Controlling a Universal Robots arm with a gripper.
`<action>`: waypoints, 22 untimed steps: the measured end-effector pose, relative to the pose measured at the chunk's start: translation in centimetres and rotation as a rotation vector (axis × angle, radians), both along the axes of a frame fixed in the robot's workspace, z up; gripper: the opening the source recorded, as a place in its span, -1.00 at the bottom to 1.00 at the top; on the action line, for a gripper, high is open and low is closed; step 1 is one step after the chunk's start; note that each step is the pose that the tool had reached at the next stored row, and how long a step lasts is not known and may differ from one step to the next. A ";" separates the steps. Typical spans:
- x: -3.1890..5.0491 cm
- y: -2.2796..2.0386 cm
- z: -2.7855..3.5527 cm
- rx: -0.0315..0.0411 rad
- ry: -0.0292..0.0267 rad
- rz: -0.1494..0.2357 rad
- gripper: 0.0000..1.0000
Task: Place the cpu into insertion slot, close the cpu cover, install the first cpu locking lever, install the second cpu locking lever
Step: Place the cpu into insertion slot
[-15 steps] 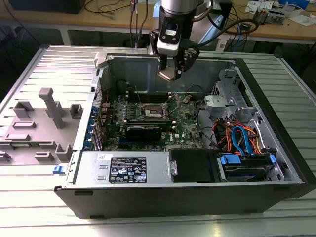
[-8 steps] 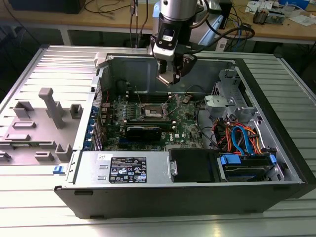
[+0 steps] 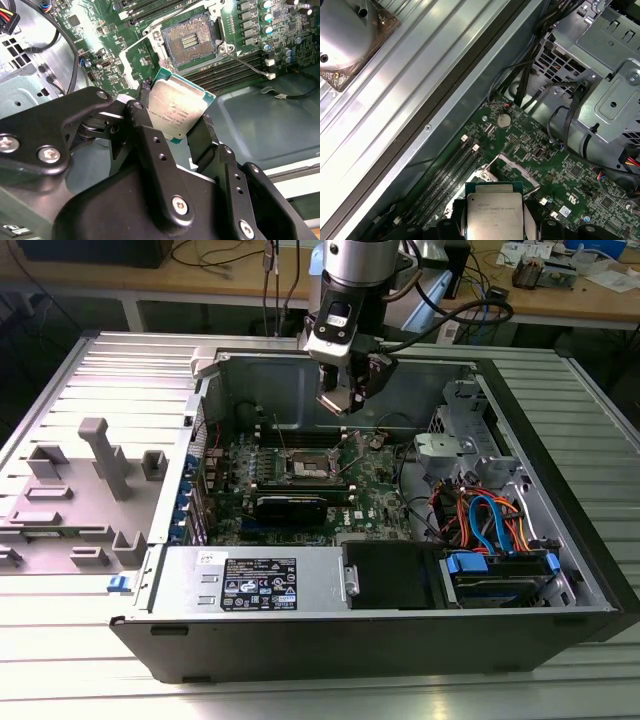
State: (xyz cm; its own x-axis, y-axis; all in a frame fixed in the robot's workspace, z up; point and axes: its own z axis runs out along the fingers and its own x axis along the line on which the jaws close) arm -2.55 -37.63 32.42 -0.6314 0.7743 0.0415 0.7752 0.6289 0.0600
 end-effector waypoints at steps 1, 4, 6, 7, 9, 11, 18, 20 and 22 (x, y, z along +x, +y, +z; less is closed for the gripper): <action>0.00 0.00 0.00 0.0000 0.0000 0.000 0.09; 0.00 0.00 0.00 0.0000 0.0000 0.000 0.09; 0.00 0.00 0.00 0.0000 0.0000 0.000 0.09; 0.00 0.00 0.00 0.0000 0.0000 0.000 0.09; 0.00 0.00 0.00 0.0001 0.0000 0.000 0.09; 0.01 0.00 -0.01 -0.0004 0.0000 -0.006 0.09; 0.00 0.00 -0.24 -0.0011 0.0001 -0.076 0.09; 0.00 0.00 -0.37 -0.0013 0.0003 -0.093 0.09; 0.00 0.00 -0.42 -0.0016 0.0005 -0.099 0.09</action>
State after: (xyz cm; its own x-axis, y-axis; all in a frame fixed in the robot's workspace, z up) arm -2.55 -37.63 32.00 -0.5518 0.8330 0.0405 0.8335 0.5493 0.0587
